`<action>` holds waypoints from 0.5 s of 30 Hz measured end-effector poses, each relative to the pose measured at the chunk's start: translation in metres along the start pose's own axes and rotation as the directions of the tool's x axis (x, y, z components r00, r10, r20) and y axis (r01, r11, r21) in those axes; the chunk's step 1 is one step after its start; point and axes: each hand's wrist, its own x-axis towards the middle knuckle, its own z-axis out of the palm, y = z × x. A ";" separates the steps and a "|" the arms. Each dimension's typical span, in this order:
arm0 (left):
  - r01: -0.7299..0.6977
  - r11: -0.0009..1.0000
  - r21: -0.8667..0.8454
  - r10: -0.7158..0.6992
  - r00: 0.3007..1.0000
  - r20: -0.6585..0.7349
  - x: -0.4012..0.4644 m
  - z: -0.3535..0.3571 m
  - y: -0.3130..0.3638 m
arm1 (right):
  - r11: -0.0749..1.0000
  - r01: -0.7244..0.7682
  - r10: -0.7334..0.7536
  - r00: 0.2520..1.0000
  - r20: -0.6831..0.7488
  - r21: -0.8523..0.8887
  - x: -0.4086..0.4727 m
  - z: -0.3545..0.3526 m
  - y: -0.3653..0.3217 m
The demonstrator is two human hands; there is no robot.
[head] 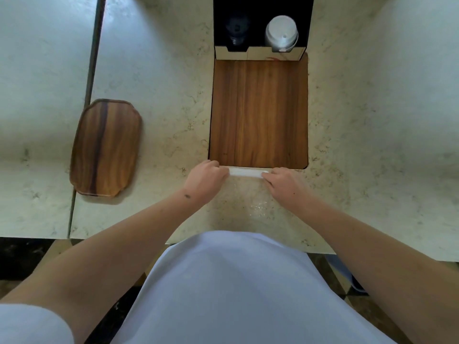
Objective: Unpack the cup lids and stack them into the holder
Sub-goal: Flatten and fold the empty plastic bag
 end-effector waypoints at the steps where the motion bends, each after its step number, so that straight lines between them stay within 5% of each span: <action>1: 0.016 1.000 -0.020 -0.016 1.000 -0.009 -0.001 0.001 0.001 | 1.000 -0.017 0.017 1.000 0.008 0.002 0.000 0.000 -0.001; 9: 0.104 0.991 -0.082 -0.104 0.995 0.007 0.010 0.000 0.003 | 0.919 -0.352 0.331 0.934 0.136 0.180 0.020 -0.001 -0.009; 15: 0.163 0.979 -0.126 -0.154 0.985 0.076 0.025 -0.002 0.003 | 0.880 -0.425 0.400 0.904 0.154 0.212 0.031 0.000 -0.009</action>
